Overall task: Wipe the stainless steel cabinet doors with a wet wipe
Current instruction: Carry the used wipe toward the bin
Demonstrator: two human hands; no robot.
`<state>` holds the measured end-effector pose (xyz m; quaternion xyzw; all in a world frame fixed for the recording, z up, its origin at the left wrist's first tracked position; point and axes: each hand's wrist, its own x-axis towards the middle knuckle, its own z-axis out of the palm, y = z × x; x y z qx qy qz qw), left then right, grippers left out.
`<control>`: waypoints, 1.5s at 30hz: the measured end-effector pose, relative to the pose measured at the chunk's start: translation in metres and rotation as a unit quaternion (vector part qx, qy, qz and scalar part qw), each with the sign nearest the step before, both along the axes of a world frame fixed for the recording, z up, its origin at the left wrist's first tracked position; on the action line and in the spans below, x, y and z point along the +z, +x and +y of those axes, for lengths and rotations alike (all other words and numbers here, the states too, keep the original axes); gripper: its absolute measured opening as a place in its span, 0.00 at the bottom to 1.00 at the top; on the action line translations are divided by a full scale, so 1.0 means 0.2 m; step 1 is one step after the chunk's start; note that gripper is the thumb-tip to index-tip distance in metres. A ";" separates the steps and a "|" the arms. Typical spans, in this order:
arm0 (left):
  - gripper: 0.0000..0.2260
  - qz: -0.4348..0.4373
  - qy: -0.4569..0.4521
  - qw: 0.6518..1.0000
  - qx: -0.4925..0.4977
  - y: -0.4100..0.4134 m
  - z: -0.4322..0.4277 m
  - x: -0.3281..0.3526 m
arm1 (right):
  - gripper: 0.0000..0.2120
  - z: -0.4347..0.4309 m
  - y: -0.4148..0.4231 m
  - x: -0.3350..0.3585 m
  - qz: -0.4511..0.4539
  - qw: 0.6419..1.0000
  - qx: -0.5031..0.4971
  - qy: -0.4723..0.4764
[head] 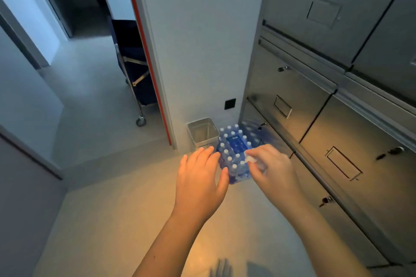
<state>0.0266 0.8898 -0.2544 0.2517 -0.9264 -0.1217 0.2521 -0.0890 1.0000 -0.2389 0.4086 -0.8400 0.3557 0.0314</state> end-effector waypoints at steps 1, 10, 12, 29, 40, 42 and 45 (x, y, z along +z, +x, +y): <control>0.13 -0.003 -0.007 1.000 0.002 -0.03 -0.03 -0.01 | 0.08 -0.04 -0.03 -0.01 -0.007 1.000 0.008 -0.002; 0.14 -0.058 0.044 0.997 0.022 -0.37 -0.56 -0.12 | 0.10 -0.55 -0.39 -0.13 -0.042 0.998 0.021 0.032; 0.15 -0.052 0.050 0.997 0.018 -0.47 -0.74 -0.11 | 0.10 -0.71 -0.48 -0.12 -0.040 0.998 0.019 0.038; 0.20 -0.063 0.080 0.995 0.012 -1.05 -1.64 -0.12 | 0.09 -1.55 -1.06 -0.11 -0.073 0.996 0.001 0.052; 0.18 -0.087 0.069 0.988 0.110 -1.57 -1.77 -0.17 | 0.10 -1.90 -1.69 -0.23 -0.099 0.985 0.119 0.074; 0.19 -0.098 0.046 0.987 0.121 -1.66 -1.81 -0.20 | 0.10 -1.96 -1.81 -0.26 -0.108 0.981 0.138 0.084; 0.21 -0.108 0.030 0.983 0.148 -1.76 -1.85 -0.24 | 0.09 -2.06 -1.94 -0.36 -0.115 0.975 0.166 0.094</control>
